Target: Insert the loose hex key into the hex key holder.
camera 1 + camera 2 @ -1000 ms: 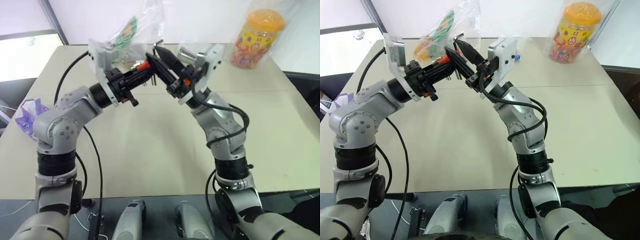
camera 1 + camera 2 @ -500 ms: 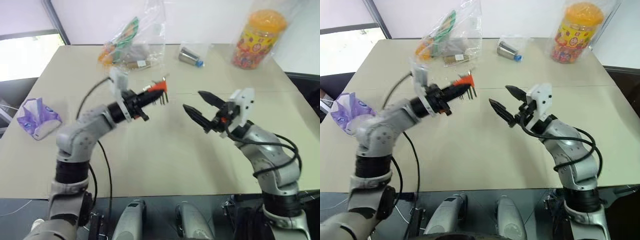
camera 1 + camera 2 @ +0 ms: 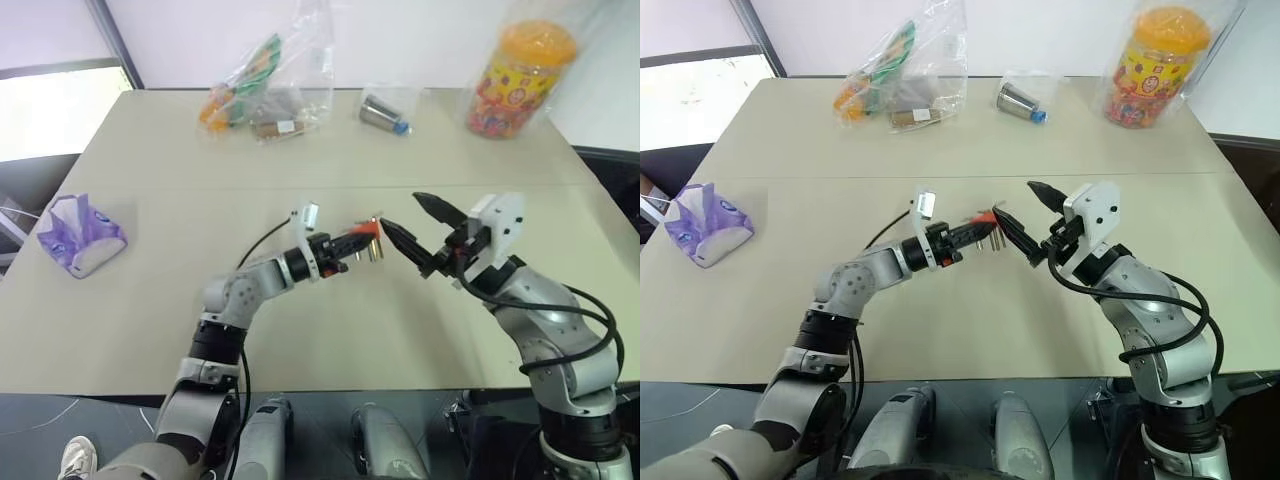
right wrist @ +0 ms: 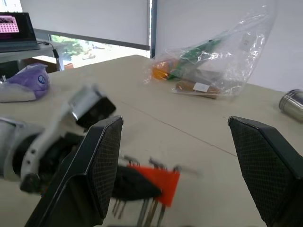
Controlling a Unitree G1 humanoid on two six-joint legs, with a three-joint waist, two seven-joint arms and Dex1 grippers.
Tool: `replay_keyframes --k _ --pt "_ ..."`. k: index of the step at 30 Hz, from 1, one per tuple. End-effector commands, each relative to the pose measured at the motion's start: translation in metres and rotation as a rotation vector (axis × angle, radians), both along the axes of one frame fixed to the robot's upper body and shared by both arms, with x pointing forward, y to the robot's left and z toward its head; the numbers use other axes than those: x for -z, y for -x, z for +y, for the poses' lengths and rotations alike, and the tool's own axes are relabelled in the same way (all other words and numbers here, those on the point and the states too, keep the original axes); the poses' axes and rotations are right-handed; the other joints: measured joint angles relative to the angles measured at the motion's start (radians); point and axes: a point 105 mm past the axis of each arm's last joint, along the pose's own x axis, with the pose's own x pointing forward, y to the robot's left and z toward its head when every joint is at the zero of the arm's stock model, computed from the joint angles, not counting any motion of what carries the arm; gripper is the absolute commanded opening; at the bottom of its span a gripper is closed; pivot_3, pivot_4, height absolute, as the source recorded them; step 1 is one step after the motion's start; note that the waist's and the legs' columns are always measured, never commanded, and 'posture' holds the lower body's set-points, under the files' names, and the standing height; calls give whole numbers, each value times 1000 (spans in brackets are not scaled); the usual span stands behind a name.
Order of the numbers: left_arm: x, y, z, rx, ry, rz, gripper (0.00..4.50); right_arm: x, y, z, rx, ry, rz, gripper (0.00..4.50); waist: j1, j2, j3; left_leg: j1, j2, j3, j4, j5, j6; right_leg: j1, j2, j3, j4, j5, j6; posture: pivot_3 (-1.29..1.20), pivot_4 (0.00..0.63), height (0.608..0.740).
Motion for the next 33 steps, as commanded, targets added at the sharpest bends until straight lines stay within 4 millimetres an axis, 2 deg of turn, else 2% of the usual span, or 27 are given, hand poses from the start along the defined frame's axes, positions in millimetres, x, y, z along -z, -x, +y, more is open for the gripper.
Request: replay_keyframes --k 1,4,8,10,14,17,21,24,26,28,33 --pt "9 -1 1 2 -46 5 0 -14 6 3 -1 5 -75 3659 1 0 0 0 0 0 0 0 0 0 0 0 0 0 0 0 150 740" --pt "23 -5 12 -38 -98 38 0 -14 5 5 -3 6 -81 3659 2 0 0 0 0 -1 0 0 0 0 0 0 0 0 0 0 150 740" --pt "29 -14 32 -130 -129 48 1688 -13 3 9 -13 6 -84 3727 0 0 0 0 0 -1 0 0 0 0 0 0 0 0 0 0 150 740" --pt "29 -18 42 -174 -135 46 2773 -13 3 10 -18 5 -85 3727 -1 0 0 1 1 -1 0 0 0 1 0 0 0 0 0 0 150 740" --pt "18 -28 68 -292 -151 -26 4468 -11 0 12 -25 7 -82 3727 -4 0 -1 4 2 -1 0 0 0 4 -1 0 0 -2 -3 0 150 740" --pt "8 -32 78 -339 -188 -128 4468 -10 -1 13 -28 10 -84 3727 -6 0 -1 5 2 -1 0 0 0 4 0 1 0 -2 -4 0 150 740" --pt "-45 -57 106 -605 -263 -494 4468 -12 -5 15 -34 10 -96 3727 5 0 -1 3 2 -1 0 0 0 2 -1 1 0 -1 -3 0 150 740" --pt "-73 -64 115 -656 -302 -643 4468 -13 -7 17 -40 11 -102 3727 16 -1 -1 1 1 -1 0 0 0 1 -2 0 0 -1 -2 0 150 740" --pt "-84 -59 115 -588 -326 -704 4468 -13 -7 18 -46 13 -104 3727 21 0 -1 0 0 -1 0 0 0 0 -1 0 -1 0 -1 0 150 740" --pt "-86 -49 116 -493 -342 -714 4468 -13 -8 19 -52 22 -105 3727 22 0 -1 0 -1 0 0 0 0 1 -2 0 -2 0 -1 0 150 740" --pt "-75 -2 122 -189 -362 -633 4468 2 -11 12 -54 148 -59 3727 5 0 -1 -1 0 0 -2 -1 1 0 -2 0 -3 0 0 0 150 740"
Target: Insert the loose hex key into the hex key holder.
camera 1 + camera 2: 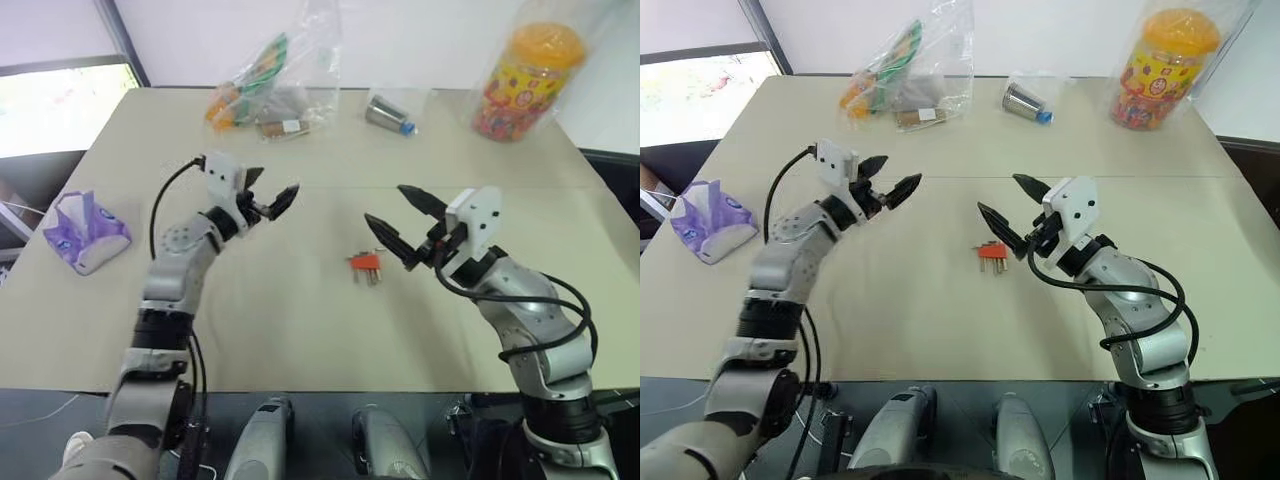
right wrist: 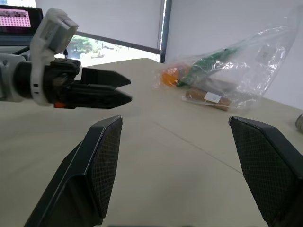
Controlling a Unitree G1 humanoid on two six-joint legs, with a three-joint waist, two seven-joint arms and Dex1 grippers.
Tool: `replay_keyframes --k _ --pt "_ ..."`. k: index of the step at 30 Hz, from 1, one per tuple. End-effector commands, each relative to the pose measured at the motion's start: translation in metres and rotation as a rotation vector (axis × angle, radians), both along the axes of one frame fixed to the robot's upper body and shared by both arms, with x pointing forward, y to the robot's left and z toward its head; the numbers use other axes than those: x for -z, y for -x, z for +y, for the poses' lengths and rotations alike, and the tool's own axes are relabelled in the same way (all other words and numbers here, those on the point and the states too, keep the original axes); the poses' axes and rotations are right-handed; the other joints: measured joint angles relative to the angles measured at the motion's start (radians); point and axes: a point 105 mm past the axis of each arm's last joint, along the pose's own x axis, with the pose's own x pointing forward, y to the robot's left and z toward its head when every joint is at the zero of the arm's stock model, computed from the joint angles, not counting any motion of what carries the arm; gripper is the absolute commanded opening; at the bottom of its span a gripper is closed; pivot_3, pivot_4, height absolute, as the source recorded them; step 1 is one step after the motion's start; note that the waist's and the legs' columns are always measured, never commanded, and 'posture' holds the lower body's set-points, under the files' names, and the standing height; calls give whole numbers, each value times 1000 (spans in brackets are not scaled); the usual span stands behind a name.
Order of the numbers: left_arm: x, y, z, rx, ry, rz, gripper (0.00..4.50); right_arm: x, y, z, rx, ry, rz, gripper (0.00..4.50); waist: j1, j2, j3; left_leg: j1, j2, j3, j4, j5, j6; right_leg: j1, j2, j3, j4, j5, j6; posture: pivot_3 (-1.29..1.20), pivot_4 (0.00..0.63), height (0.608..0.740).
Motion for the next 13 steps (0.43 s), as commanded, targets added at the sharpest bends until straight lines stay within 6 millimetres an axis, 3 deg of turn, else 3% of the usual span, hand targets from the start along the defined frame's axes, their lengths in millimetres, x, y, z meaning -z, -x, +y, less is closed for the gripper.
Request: replay_keyframes --k 1,7,13 --pt "-7 40 -5 220 -21 73 4468 5 2 -9 -8 109 12 3727 -9 0 0 0 0 0 0 0 0 0 0 0 0 0 0 0 150 740" --pt "-10 93 7 402 -91 225 4468 39 12 -34 -74 401 174 3727 -11 1 1 0 2 -1 0 0 0 1 -2 -1 -1 -3 -5 0 150 740" --pt "-13 109 15 407 -108 269 4468 56 26 -54 -147 598 312 3727 -10 1 1 0 2 -1 0 0 0 1 -3 0 -5 -3 -5 0 150 740"
